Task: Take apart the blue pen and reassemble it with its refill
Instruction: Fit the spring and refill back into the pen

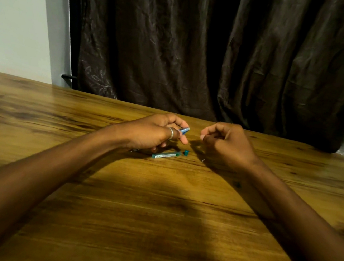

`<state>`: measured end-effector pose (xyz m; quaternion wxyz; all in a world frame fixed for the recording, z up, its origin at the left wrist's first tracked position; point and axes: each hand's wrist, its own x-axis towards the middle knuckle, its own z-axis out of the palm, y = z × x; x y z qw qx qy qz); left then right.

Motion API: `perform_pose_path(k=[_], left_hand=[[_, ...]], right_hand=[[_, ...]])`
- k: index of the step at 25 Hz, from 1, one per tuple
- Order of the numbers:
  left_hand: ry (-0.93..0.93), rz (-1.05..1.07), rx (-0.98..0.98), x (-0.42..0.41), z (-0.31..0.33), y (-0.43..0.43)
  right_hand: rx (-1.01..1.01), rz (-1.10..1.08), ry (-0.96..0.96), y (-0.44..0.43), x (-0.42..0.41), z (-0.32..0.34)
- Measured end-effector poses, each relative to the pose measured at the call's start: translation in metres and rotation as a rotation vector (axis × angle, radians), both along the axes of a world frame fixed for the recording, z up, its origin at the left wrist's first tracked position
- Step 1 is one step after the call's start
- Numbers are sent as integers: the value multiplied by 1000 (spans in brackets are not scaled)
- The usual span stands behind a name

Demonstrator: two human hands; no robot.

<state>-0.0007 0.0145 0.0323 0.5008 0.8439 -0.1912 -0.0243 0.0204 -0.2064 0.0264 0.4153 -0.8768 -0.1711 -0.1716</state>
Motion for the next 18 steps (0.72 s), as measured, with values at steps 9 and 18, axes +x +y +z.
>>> perform_pose_path(k=[9,18], left_hand=[[-126,122,242,-3,-6,5],[-162,211,415,-2,-12,0]], right_hand=[[-91,53,39,4,-3,-13],[-360,182,-123,11,-6,-19]])
